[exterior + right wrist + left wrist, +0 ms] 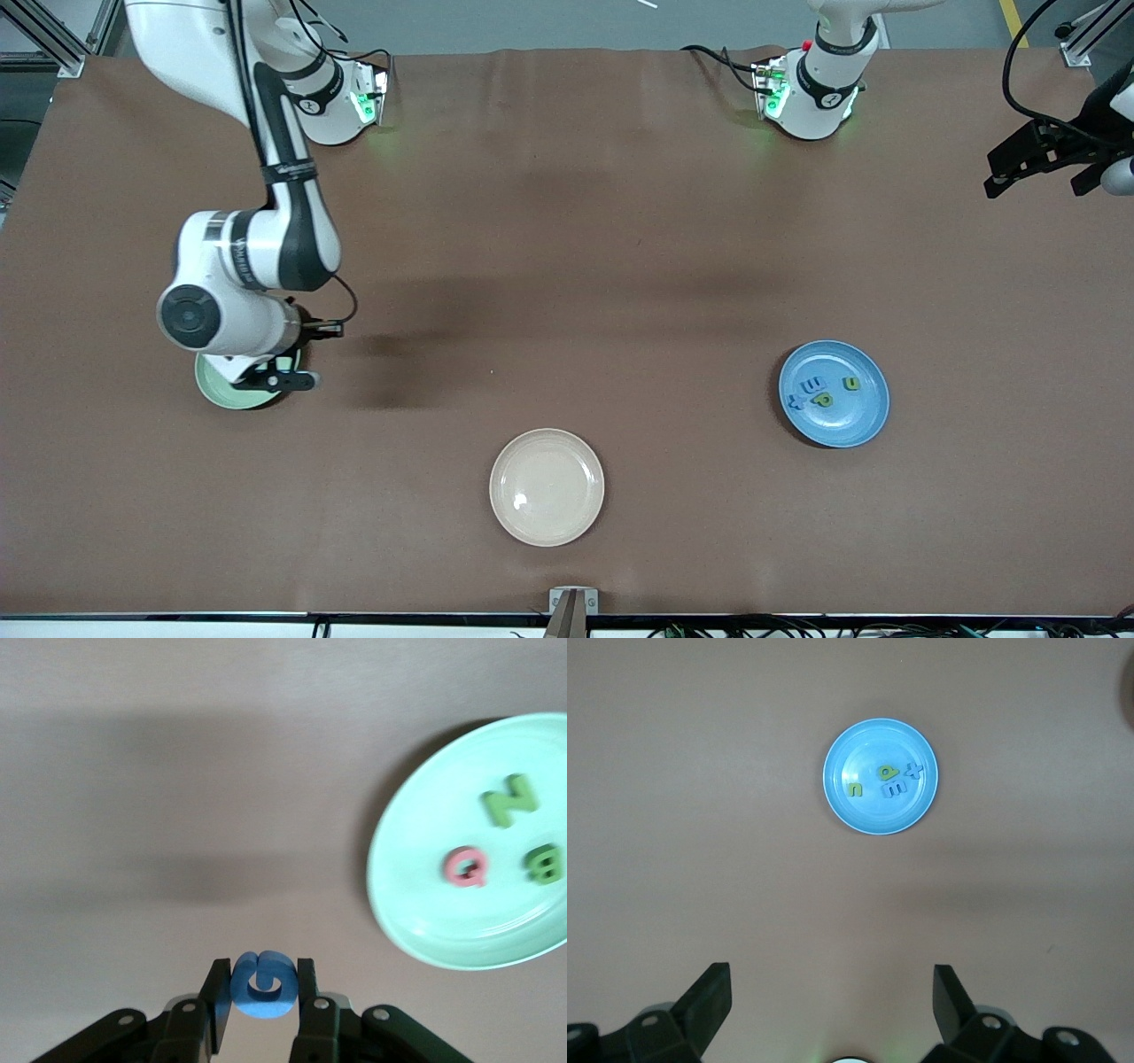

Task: Sort upper and lower case letters into plates
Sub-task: 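Carry the G to the green plate and open the right gripper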

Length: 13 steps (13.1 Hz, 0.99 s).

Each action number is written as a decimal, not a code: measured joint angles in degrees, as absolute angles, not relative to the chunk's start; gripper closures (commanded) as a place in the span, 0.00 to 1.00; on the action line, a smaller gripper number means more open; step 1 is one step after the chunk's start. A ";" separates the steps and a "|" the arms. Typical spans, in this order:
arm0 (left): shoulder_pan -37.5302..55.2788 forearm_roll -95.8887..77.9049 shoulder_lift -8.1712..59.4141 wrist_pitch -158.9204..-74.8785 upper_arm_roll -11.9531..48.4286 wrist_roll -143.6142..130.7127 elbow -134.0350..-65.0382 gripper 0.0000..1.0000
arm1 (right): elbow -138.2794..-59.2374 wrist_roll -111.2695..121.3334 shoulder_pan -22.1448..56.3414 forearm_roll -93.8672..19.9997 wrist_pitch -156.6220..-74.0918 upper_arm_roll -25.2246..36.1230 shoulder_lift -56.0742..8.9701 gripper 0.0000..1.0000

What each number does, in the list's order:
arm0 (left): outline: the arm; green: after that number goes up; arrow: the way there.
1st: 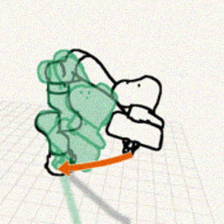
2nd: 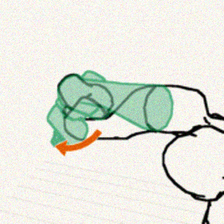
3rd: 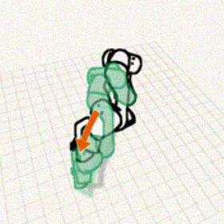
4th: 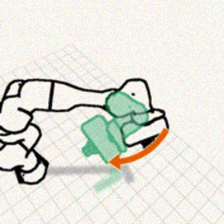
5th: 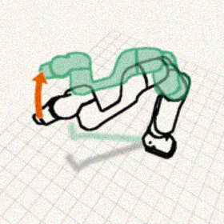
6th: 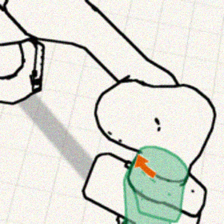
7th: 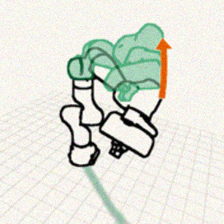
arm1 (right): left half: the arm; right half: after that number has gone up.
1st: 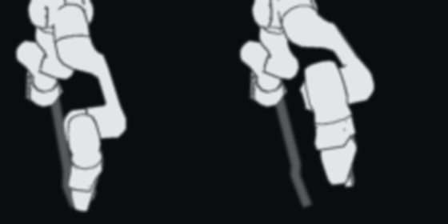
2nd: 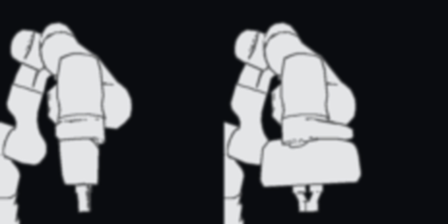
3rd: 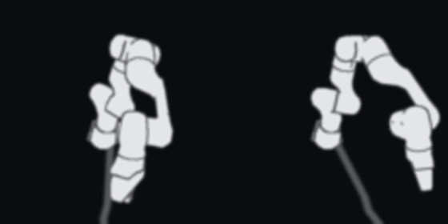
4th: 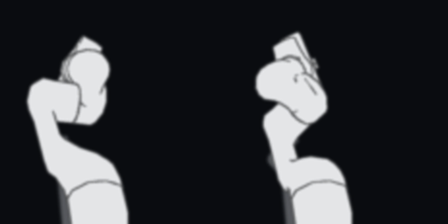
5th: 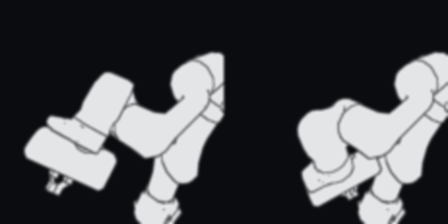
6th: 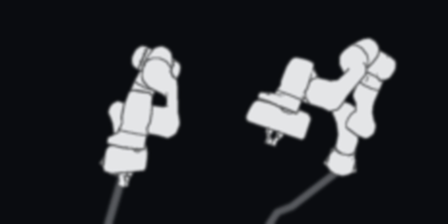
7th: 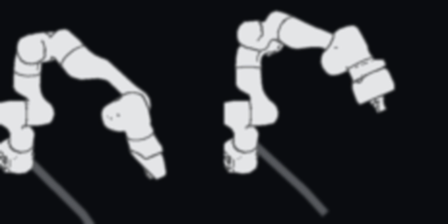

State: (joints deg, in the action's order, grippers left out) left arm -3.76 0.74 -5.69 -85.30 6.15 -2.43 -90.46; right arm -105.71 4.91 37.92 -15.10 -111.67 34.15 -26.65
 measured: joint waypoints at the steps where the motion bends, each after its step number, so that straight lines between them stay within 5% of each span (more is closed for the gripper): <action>1: -3.75 0.74 -5.69 -85.30 6.16 -2.43 -90.46 0.00 | -105.74 8.50 35.98 -14.81 -112.81 34.16 -26.98 0.78; 12: -3.75 0.74 -5.68 -85.31 6.18 -2.43 -90.44 0.00 | -106.27 21.85 26.48 -17.09 -125.65 29.92 -36.73 0.73; 13: -3.75 0.74 -5.68 -85.31 6.18 -2.43 -90.44 0.00 | -106.27 21.85 26.16 -17.39 -126.20 29.37 -37.23 0.48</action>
State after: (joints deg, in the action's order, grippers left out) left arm -3.75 0.74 -5.68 -85.31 6.18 -2.43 -90.44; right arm -106.27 21.85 26.16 -17.39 -126.20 29.37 -37.23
